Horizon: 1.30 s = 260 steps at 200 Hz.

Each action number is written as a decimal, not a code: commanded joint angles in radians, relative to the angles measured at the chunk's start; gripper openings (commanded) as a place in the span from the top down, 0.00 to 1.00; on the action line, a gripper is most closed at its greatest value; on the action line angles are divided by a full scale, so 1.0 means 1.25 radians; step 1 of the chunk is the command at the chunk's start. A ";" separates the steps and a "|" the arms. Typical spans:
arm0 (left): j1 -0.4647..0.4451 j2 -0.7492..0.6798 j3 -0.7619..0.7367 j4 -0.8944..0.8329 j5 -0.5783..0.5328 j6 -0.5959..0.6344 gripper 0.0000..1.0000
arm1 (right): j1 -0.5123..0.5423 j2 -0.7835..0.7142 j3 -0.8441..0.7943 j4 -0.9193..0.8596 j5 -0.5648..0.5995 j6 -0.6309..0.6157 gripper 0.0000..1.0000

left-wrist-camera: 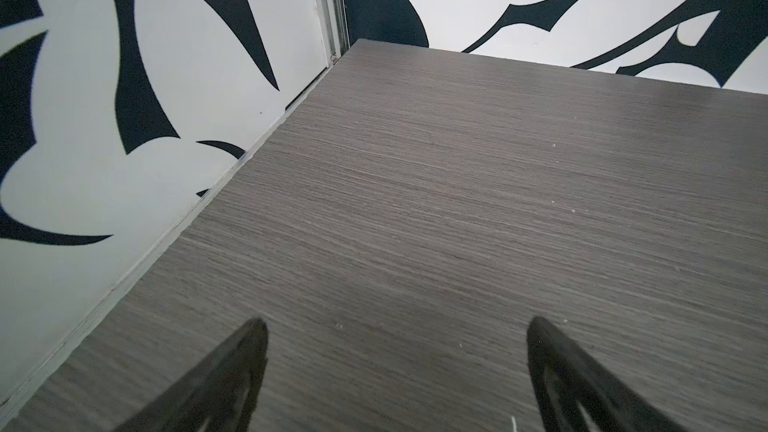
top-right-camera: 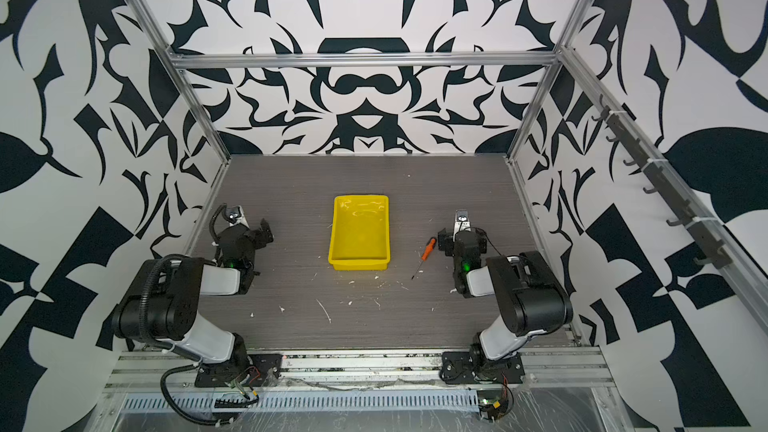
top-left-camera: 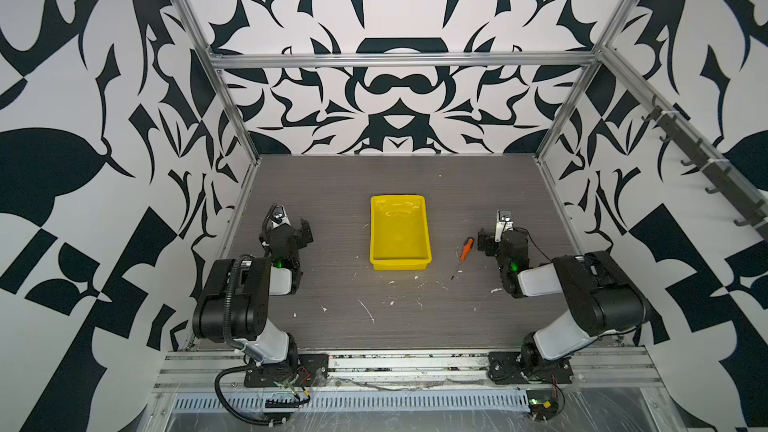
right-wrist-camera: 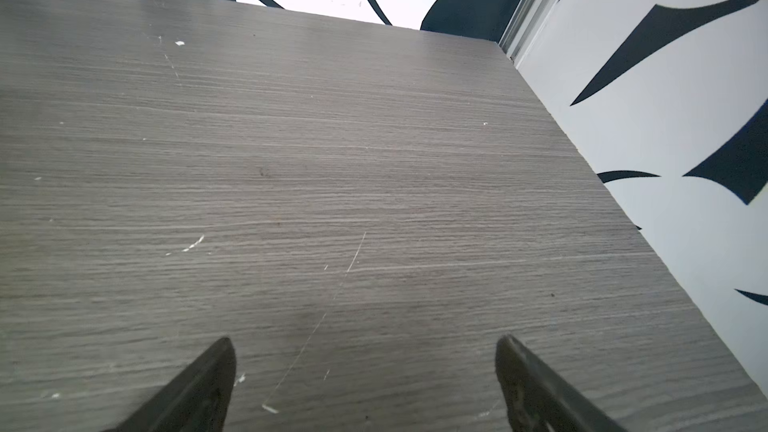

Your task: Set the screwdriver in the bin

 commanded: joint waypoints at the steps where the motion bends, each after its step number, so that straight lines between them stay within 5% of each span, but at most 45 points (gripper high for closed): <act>1: 0.002 -0.009 0.003 0.005 0.003 -0.006 0.00 | -0.002 -0.021 0.019 0.014 0.000 0.002 0.00; 260: 0.001 -0.009 0.004 0.003 0.003 -0.006 0.00 | -0.020 -0.024 0.027 -0.008 -0.042 0.007 0.00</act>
